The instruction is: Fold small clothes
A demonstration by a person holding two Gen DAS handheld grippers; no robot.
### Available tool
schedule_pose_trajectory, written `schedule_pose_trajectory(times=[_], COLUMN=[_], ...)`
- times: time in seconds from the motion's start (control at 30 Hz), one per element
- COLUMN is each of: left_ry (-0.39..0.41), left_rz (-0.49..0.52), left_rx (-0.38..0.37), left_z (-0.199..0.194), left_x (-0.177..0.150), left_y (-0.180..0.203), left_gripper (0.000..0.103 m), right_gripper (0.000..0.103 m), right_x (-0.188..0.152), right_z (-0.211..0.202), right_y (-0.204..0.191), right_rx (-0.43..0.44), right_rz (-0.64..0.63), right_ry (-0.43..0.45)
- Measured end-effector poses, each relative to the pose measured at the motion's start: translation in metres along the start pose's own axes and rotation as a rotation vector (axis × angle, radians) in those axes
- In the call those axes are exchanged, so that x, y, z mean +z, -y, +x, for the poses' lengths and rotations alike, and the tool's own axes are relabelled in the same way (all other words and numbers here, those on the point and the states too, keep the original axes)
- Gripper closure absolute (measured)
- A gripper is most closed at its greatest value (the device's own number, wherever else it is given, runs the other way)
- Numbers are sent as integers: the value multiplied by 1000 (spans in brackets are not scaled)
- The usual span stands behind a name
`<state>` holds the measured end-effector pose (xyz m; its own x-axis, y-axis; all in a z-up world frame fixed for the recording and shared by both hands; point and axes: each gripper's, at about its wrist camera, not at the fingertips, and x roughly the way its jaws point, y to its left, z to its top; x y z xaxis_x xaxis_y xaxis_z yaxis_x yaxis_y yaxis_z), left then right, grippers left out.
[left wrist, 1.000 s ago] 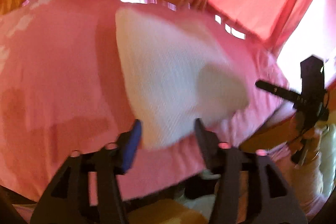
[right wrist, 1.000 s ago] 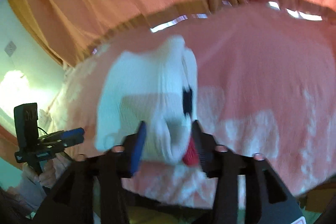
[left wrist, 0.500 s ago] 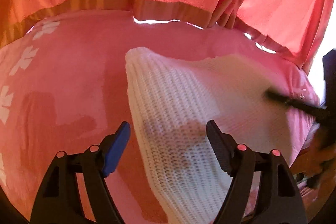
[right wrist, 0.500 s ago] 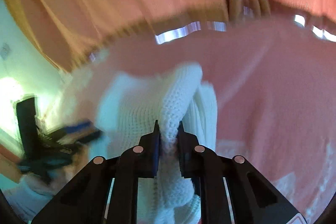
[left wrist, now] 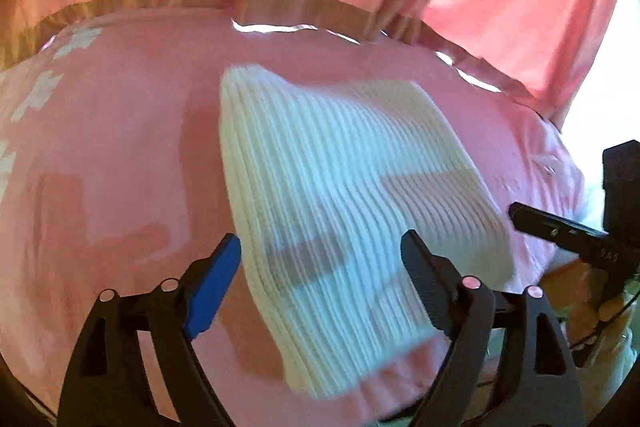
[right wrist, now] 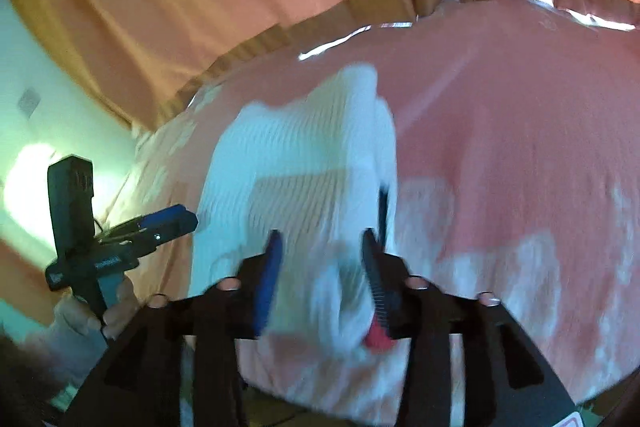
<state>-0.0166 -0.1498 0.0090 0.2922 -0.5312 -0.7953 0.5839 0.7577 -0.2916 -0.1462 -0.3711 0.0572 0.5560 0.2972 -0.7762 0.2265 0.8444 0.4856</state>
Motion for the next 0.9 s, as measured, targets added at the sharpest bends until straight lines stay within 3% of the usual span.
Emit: schedule_pose_trajectory(times=[0.1,0.13,0.17,0.2,0.27,0.33,0.4,0.47,0.5,0.57,0.63,0.7,0.83,0.9], left_ry=[-94,-138,-165,-195,-179,-183,-188,-215,-219,-214,-183,-134,8,63], left_rz=[14,14,5,-18,-4,-27,-20,0,3,33,35,51,56,91], left_rx=[-14,-17,-25,-36,-16,-41,-29,5,8,28,28,31,8,38], left_z=[14,21,27,35,37,30,27,36,39,34,17,-5,-47,-49], left_x=[-40,-51,-58,-65,-63,-56,-57,-66,-69,-71,-69,-67,-28,-8], left_y=[7,8,7,3,-1,-5,-7,-6,-6,1,6,10,21,26], left_gripper=[23,23,25,44,73,79,78,78,76,73,71,67,47,45], right_gripper=[55,62,75,94,95,96,96,96,97,94,86,86,98,101], right_x=[-21,-25,-26,-26,-22,-20,-29,-45,-51,-45,-34,-24,16,40], right_z=[21,28,32,37,35,13,7,40,52,42,14,-6,-37,-29], right_y=[-3,-2,-1,0,0,-6,-6,6,11,2,-9,-16,-53,-61], right_rx=[-2,8,7,-3,-5,18,-11,-134,-131,-150,-152,-136,-127,-87], right_rz=[25,39,44,43,56,61,69,81,88,57,29,23,-131,-173], right_ry=[-70,-90,-98,-103,-85,-15,2,-110,-149,-140,-84,-33,74,67])
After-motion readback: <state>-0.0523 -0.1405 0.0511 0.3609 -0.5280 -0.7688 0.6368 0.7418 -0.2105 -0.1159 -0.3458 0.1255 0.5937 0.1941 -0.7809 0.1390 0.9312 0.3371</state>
